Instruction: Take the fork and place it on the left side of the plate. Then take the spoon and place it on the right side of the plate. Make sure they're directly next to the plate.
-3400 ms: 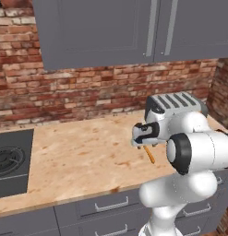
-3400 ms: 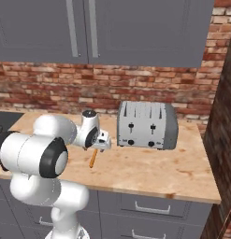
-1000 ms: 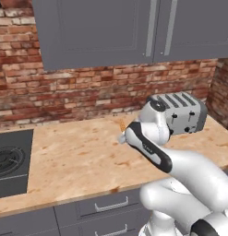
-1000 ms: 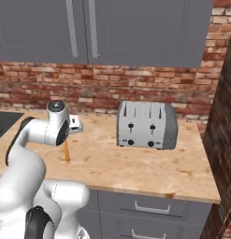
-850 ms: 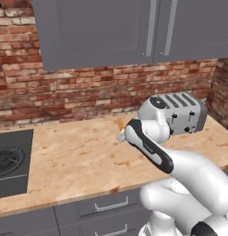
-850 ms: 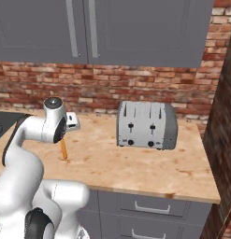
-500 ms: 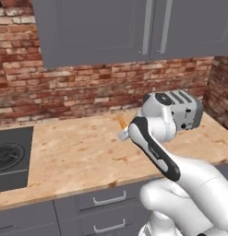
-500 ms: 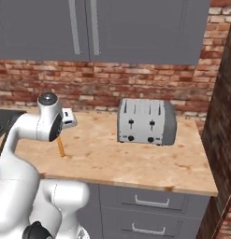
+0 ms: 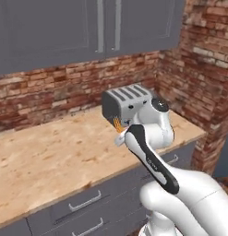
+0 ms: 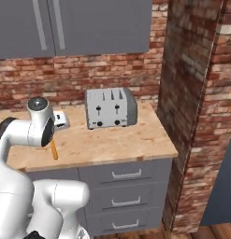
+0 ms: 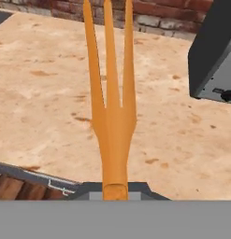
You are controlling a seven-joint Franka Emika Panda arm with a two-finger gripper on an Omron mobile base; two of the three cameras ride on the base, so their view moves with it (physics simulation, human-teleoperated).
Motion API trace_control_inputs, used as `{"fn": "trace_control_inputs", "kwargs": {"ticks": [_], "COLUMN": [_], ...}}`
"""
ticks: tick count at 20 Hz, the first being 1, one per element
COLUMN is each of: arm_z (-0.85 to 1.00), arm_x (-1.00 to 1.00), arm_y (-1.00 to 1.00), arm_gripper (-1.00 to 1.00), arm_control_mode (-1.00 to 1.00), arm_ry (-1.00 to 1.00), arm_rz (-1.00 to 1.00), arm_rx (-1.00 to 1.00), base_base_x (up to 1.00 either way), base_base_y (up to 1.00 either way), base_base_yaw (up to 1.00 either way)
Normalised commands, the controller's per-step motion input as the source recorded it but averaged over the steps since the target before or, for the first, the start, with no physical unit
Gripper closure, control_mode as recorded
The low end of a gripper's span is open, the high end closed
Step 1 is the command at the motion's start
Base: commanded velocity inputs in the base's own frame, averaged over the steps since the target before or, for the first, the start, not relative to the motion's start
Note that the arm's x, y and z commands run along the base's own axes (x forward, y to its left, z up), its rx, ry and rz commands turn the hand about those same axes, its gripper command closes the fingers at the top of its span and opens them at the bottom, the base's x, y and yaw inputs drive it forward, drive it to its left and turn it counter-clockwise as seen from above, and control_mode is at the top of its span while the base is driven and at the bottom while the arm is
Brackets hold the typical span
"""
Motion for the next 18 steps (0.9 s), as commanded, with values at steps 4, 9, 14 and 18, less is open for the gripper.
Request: {"fn": "trace_control_inputs", "kwargs": {"ticks": [4, 9, 14, 18], "arm_z": [0.00, 0.00, 0.00, 0.00], "arm_x": [0.00, 0.00, 0.00, 0.00], "arm_y": [0.00, 0.00, 0.00, 0.00], "arm_gripper": [1.00, 1.00, 1.00, 1.00], "arm_control_mode": [1.00, 1.00, 1.00, 1.00], "arm_ry": [0.00, 0.00, 0.00, 0.00], "arm_rz": [0.00, 0.00, 0.00, 0.00], "arm_rx": [0.00, 0.00, 0.00, 0.00], "base_base_x": [-0.14, -0.09, -0.16, -0.02], "base_base_y": [-0.04, -0.04, -0.17, -0.27], "base_base_yaw": [-0.66, -0.68, -0.63, -0.63]}}
